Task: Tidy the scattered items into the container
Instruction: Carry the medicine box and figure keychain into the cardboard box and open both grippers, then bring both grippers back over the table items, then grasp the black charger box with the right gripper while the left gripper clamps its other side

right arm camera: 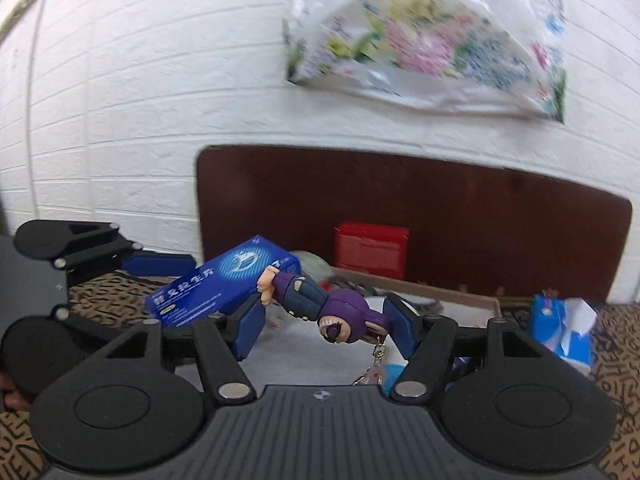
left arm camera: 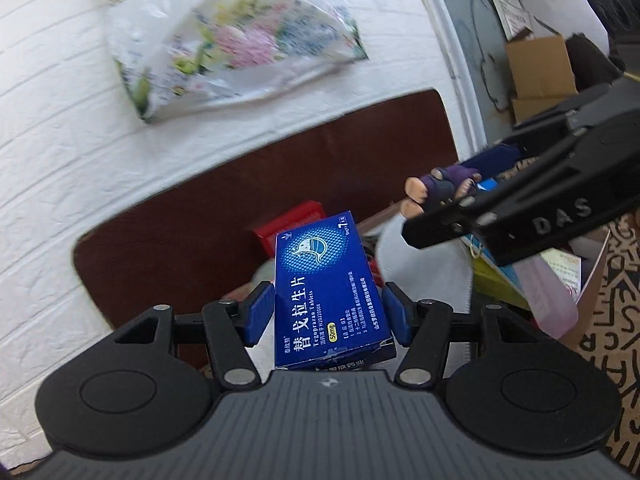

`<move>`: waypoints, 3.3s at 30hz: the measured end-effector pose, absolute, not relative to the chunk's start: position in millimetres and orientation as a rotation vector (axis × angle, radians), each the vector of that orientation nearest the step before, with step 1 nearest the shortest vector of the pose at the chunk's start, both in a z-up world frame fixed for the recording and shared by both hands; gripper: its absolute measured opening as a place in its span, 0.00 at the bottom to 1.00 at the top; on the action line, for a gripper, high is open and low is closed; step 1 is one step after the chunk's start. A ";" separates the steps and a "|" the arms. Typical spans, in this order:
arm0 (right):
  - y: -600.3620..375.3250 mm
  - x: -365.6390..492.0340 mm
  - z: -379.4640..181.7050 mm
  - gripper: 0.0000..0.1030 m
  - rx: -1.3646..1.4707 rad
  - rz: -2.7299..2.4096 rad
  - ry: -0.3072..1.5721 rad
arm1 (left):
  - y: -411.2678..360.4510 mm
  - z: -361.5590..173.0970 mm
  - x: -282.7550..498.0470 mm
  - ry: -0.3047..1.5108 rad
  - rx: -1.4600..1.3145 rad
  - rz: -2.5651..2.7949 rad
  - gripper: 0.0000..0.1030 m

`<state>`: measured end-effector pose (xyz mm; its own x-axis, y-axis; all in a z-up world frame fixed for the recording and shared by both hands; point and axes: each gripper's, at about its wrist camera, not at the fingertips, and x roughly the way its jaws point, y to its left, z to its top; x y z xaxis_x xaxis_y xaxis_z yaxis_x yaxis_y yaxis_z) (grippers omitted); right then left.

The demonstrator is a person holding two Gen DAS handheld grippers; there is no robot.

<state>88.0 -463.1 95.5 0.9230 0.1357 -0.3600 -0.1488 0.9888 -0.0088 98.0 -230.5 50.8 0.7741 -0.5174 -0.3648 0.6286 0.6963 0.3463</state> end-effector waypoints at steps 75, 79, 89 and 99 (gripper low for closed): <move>31.5 154.3 26.2 1.00 -0.215 1.045 0.427 | 204.7 -19.9 96.4 0.537 0.342 0.096 0.98; 61.2 176.1 18.0 1.00 -0.215 1.091 0.472 | 220.6 -21.2 105.5 0.546 0.344 0.027 0.98; 96.1 216.5 8.6 1.00 -0.172 1.197 0.584 | 230.3 -25.0 114.3 0.540 0.337 -0.051 1.00; 87.0 214.4 2.8 1.00 -0.068 1.187 0.659 | 227.4 -16.5 103.8 0.554 0.271 -0.088 1.00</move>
